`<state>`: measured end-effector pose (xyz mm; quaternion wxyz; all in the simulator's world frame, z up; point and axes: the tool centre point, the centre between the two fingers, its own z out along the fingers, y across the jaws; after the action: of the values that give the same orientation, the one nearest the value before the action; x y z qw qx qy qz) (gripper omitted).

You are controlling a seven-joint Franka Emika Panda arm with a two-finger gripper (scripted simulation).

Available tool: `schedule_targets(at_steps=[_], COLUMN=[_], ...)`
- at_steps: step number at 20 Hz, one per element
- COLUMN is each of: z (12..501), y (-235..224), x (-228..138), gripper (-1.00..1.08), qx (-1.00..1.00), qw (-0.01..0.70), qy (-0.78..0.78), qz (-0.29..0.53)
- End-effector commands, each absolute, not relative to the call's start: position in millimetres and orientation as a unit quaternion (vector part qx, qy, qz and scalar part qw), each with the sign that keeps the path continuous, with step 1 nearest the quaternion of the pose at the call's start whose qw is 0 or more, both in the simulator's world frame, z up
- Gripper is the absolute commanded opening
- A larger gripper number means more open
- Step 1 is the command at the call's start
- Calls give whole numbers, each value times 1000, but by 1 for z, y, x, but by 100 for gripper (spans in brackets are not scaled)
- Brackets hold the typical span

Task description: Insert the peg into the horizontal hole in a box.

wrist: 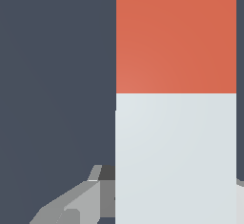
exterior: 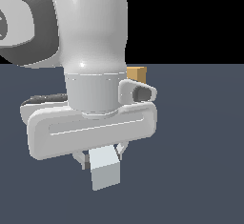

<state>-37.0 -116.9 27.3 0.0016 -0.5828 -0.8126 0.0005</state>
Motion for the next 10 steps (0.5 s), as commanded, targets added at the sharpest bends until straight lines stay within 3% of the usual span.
schedule_targets(at_steps=[1,10], z=[32,48], y=[-113,-87], x=[-41,-67], gripper=[-100,-100], qx=[-598,-674], qw=[0,0], qy=[-802,-739], qz=[0,-1])
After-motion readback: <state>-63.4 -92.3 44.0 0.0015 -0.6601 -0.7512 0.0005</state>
